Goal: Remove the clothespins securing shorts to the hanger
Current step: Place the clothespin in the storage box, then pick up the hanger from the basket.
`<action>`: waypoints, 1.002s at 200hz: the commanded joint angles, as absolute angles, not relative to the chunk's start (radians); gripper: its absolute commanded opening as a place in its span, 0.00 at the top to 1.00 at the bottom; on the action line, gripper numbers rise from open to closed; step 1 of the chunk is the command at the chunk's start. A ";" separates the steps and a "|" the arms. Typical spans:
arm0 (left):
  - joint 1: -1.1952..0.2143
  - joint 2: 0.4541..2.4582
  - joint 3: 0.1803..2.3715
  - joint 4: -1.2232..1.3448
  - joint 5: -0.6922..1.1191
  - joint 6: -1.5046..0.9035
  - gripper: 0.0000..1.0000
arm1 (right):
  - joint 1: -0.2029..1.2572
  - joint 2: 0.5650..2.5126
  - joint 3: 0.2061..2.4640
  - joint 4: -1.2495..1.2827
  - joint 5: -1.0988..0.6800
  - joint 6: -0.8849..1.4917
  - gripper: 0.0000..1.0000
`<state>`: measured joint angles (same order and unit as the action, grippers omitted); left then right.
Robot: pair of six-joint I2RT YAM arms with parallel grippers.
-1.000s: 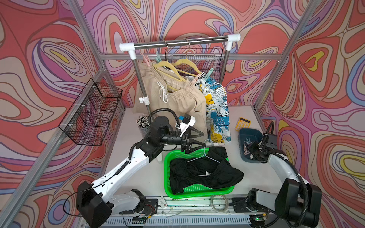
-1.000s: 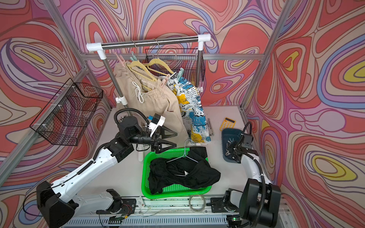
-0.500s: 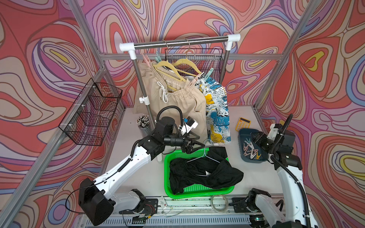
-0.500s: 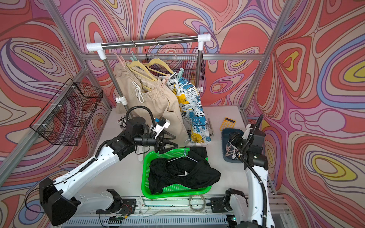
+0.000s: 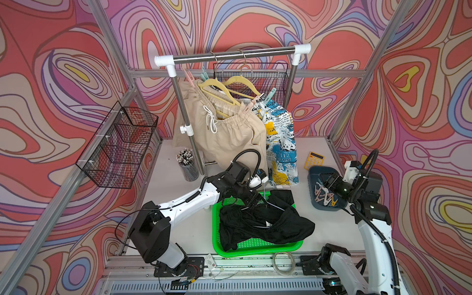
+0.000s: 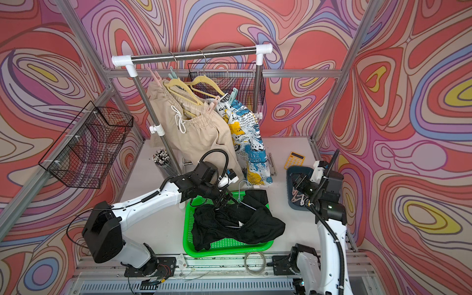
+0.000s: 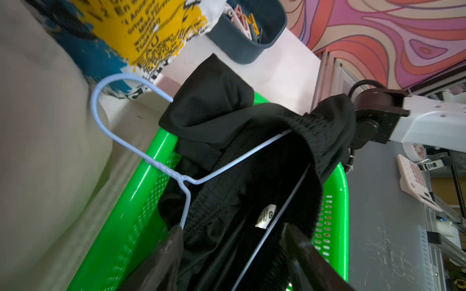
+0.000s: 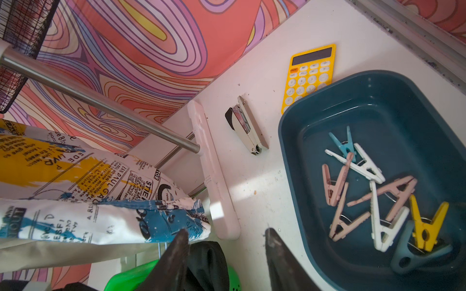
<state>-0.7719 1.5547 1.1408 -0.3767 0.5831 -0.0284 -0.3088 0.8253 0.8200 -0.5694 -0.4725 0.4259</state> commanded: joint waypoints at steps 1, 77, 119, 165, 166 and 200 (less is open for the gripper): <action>-0.780 1.581 1.112 -0.354 0.520 -0.016 0.34 | -0.313 0.811 0.805 -0.562 -0.494 0.402 0.49; -0.796 1.710 1.123 -0.304 0.521 -0.019 0.41 | -0.313 0.810 0.796 -0.557 -0.499 0.402 0.50; -0.805 1.725 1.129 -0.292 0.529 -0.021 0.57 | -0.314 0.814 0.796 -0.553 -0.502 0.410 0.50; -0.814 1.671 1.126 -0.325 0.535 -0.011 0.92 | -0.313 0.824 0.790 -0.545 -0.504 0.416 0.50; -0.814 1.670 1.126 -0.326 0.535 -0.011 0.92 | -0.313 0.823 0.790 -0.545 -0.504 0.416 0.50; -0.819 1.586 1.121 -0.356 0.539 -0.005 1.00 | -0.314 0.821 0.792 -0.543 -0.503 0.416 0.50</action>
